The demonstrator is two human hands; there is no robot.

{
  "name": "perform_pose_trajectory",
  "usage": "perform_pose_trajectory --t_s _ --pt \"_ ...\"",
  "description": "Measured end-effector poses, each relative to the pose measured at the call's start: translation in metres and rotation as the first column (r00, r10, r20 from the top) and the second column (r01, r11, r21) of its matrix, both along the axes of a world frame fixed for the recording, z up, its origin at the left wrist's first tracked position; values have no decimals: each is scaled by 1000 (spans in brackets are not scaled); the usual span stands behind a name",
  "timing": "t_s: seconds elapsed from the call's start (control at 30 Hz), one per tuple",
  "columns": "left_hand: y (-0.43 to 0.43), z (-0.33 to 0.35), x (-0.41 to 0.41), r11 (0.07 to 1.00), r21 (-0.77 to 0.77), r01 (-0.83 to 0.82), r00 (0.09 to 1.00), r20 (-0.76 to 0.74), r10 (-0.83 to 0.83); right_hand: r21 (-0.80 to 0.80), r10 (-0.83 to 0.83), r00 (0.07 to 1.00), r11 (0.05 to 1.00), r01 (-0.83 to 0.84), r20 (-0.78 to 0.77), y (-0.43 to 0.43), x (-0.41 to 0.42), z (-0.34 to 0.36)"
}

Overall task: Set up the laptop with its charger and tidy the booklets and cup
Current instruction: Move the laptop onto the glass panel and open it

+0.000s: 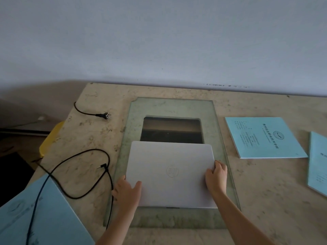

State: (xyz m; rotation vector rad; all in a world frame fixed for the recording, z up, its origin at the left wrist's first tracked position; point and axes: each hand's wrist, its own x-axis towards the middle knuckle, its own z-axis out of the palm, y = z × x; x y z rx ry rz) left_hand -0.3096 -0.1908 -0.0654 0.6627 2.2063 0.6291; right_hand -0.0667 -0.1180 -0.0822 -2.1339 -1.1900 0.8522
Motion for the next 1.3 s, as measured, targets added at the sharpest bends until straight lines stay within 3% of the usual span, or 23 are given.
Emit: perform_pose_trajectory --t_s 0.33,0.47,0.57,0.7,0.77,0.83,0.93,1.03,1.17,1.3 --pt "-6 -5 -21 984 -3 181 982 50 -180 -92 149 982 986 -139 112 -2 -2 -4" --pt "-6 4 -36 969 6 248 954 174 -245 -150 275 941 957 -248 197 -6 1 -5" --pt "-6 12 -42 964 64 260 919 290 -267 -206 590 694 802 -560 413 -17 -6 0" --pt "-19 14 -43 945 139 295 885 333 -325 -300 861 287 430 -851 420 -44 -32 3" --pt "-26 13 -43 940 184 288 879 340 -336 -334 894 160 314 -889 418 -56 -43 -3" --pt "-34 9 -42 927 212 309 879 309 -364 -325 879 146 316 -891 454 -61 -48 -6" --pt "-48 -1 -36 883 177 436 893 42 -449 -279 826 155 351 -894 542 -57 -46 -8" --pt "-59 -18 -34 837 110 536 838 -183 -514 -318 831 116 332 -888 544 -54 -48 -4" --pt "-59 -27 -32 847 176 501 852 -276 -446 -344 841 106 328 -880 530 -55 -51 2" --pt "-59 -32 -37 855 229 465 876 -257 -408 -331 834 127 347 -878 537 -61 -48 6"
